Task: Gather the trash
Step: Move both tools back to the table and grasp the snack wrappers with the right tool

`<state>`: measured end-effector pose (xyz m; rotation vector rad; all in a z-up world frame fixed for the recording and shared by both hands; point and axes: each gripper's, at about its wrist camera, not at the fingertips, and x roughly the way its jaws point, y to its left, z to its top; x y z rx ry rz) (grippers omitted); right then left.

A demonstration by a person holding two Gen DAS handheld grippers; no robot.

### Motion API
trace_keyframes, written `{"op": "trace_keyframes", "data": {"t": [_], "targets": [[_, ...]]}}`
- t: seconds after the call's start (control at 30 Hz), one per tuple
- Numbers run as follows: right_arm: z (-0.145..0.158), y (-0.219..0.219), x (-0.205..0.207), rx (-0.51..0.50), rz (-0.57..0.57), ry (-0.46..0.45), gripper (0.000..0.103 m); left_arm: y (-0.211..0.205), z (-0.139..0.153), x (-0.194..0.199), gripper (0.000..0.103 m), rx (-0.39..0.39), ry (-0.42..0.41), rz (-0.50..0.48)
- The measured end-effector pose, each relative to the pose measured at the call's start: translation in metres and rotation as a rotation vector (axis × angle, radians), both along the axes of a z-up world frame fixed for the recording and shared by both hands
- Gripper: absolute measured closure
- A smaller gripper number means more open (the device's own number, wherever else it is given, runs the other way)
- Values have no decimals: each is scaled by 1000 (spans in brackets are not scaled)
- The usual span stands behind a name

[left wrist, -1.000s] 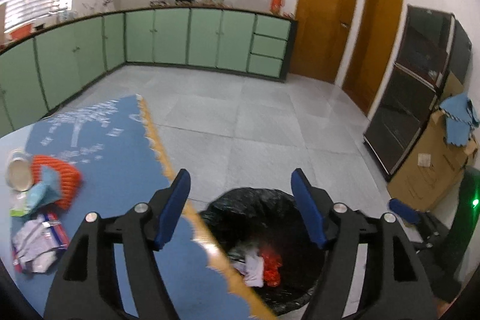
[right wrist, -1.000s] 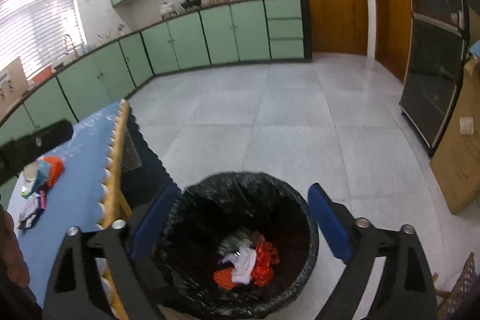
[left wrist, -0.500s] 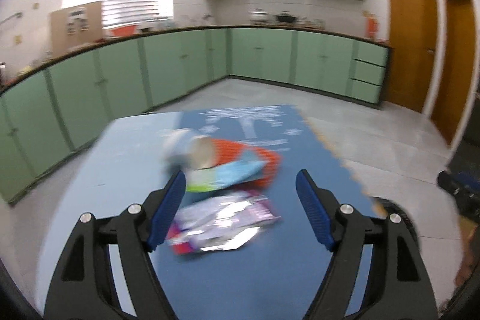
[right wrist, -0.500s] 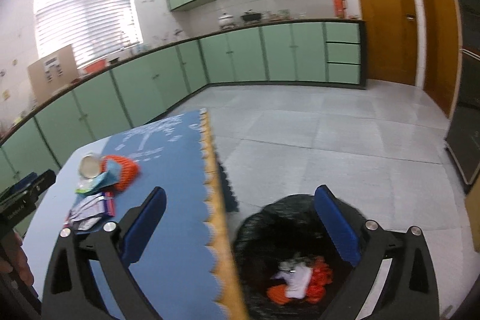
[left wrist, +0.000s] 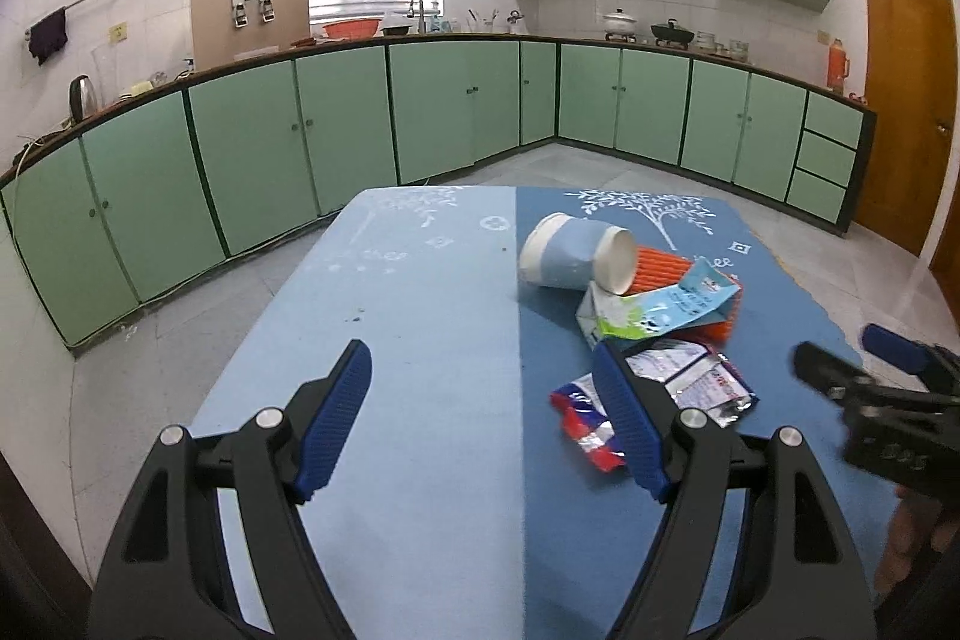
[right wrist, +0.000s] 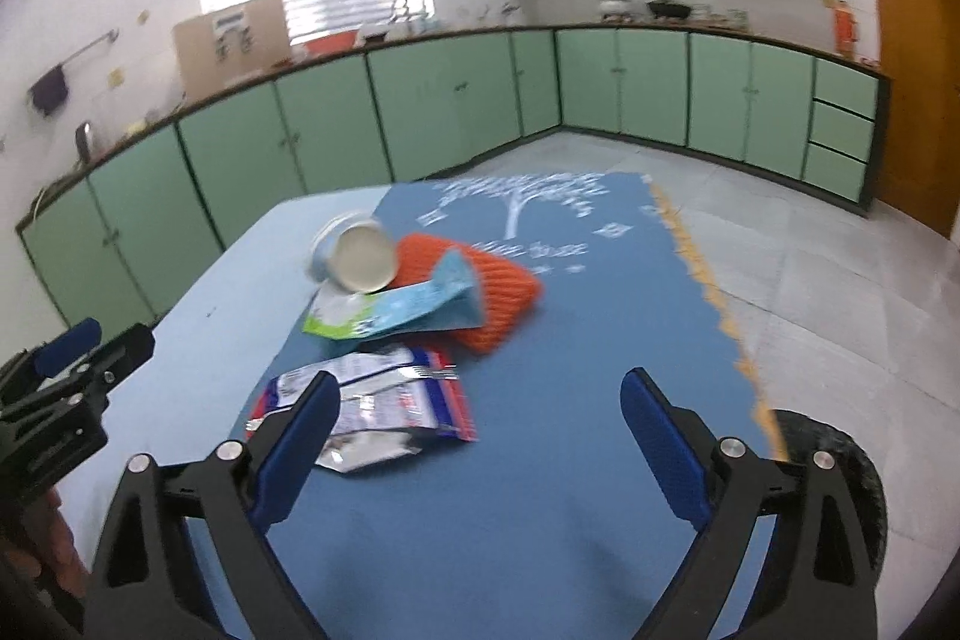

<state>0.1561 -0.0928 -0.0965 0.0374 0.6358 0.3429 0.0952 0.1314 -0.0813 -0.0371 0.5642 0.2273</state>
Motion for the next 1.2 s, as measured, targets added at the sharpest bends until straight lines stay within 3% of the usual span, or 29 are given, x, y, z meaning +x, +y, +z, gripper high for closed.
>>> {"op": "trace_keyframes", "data": {"t": [0.33,0.47,0.63,0.7,0.83,0.9,1.0,1.2], "targets": [[-24,40,31,-63,-3,92,12,19,-7,4,29,-24,4,5],[-39,47,37,-97,-1,145,18,23,-9,6,28,-29,5,9],[-49,51,43,-98,29,203,36,27,-13,10,27,-40,13,8],[-50,51,43,-92,39,206,49,28,-15,12,27,-44,17,7],[-49,54,39,-101,56,200,66,26,-18,15,27,-51,29,3],[-49,49,40,-83,58,208,84,25,-18,17,27,-50,30,3],[-48,44,39,-59,67,211,97,22,-19,19,26,-53,32,-2],[-37,28,26,-27,68,187,100,11,-19,25,26,-57,39,-24]]}}
